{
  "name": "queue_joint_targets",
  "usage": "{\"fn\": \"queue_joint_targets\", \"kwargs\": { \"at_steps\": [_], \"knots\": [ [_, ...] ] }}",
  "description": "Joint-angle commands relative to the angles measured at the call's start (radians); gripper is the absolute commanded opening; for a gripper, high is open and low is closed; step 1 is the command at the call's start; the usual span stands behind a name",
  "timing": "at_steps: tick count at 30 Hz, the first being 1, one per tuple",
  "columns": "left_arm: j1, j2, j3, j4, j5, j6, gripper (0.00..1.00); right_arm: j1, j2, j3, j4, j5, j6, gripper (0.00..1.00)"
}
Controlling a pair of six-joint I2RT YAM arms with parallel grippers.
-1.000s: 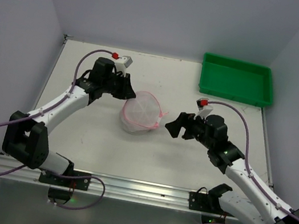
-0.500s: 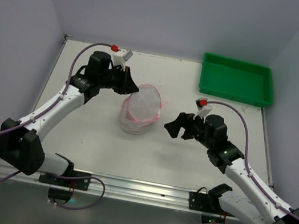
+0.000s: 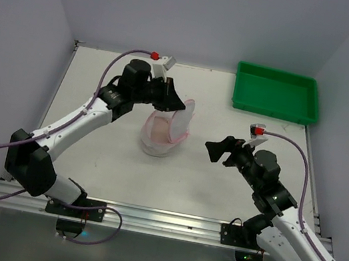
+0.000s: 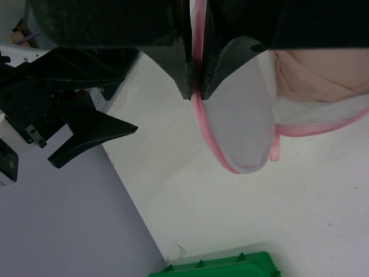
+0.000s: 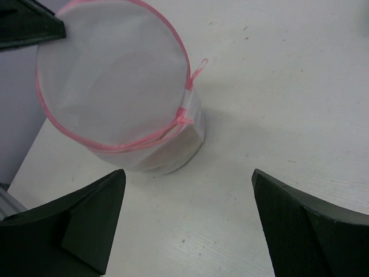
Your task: Unzip the laundry bag and remove the bra
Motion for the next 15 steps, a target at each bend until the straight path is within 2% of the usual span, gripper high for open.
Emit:
{"fn": "queue_joint_targets", "kwargs": {
  "at_steps": [1, 2, 4, 7, 8, 11, 15],
  "knots": [
    [-0.085, 0.074, 0.055, 0.107, -0.02, -0.104, 0.14, 0.002, -0.069, -0.026, -0.012, 0.105, 0.015, 0.93],
    [-0.101, 0.093, 0.07, 0.118, -0.026, -0.118, 0.14, 0.001, -0.101, -0.027, -0.034, 0.131, 0.02, 0.93],
    [-0.148, 0.154, 0.093, 0.144, -0.052, -0.153, 0.21, 0.002, -0.135, -0.035, -0.063, 0.155, 0.023, 0.93],
    [-0.207, 0.223, 0.141, 0.196, -0.074, -0.194, 0.4, 0.001, -0.209, -0.046, -0.089, 0.189, 0.017, 0.95],
    [-0.221, 0.24, 0.166, 0.209, -0.075, -0.21, 0.52, 0.002, -0.226, -0.047, -0.104, 0.198, 0.014, 0.95],
    [-0.27, 0.299, 0.24, 0.221, -0.069, -0.208, 0.67, 0.001, -0.283, -0.043, -0.131, 0.214, -0.008, 0.96],
    [-0.285, 0.288, 0.26, 0.221, -0.077, -0.193, 0.73, 0.001, -0.312, -0.026, -0.149, 0.217, -0.032, 0.95]
  ]
}}
